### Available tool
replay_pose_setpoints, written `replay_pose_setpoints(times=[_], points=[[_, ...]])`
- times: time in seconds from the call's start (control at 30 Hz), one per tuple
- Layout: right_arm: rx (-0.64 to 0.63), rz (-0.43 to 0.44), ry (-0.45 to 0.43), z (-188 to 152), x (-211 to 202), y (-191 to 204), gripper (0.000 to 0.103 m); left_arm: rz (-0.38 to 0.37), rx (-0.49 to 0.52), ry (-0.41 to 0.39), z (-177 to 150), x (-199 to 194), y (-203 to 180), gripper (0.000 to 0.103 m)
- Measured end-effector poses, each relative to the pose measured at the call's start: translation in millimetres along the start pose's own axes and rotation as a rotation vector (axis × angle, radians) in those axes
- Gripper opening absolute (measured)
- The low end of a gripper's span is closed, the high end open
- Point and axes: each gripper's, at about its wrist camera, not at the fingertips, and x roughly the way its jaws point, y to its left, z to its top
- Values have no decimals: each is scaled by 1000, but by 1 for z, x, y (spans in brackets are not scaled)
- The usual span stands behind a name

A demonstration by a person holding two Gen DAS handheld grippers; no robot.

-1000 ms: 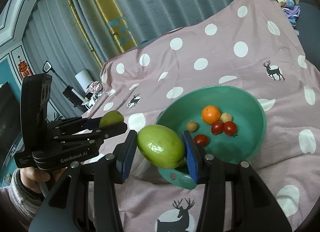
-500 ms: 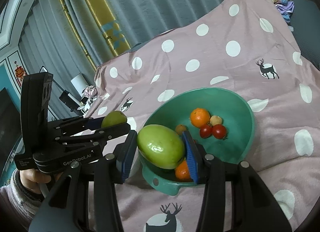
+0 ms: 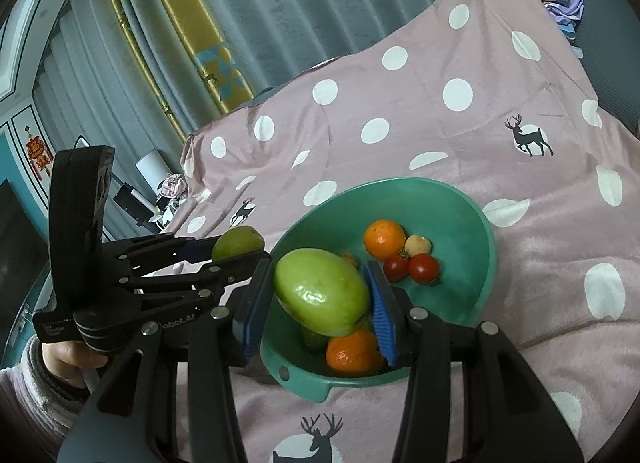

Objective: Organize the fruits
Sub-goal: 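Carry both green plums over the teal bowl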

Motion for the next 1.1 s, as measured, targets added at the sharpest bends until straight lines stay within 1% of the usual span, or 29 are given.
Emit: replay_pose_setpoints(times=[0.43, 1.1], points=[[14, -14, 11, 4, 9, -12, 46, 8, 22, 28, 2, 19, -5, 37], [22, -27, 38, 3, 17, -24, 46, 25, 88, 65, 5, 39, -18, 37]])
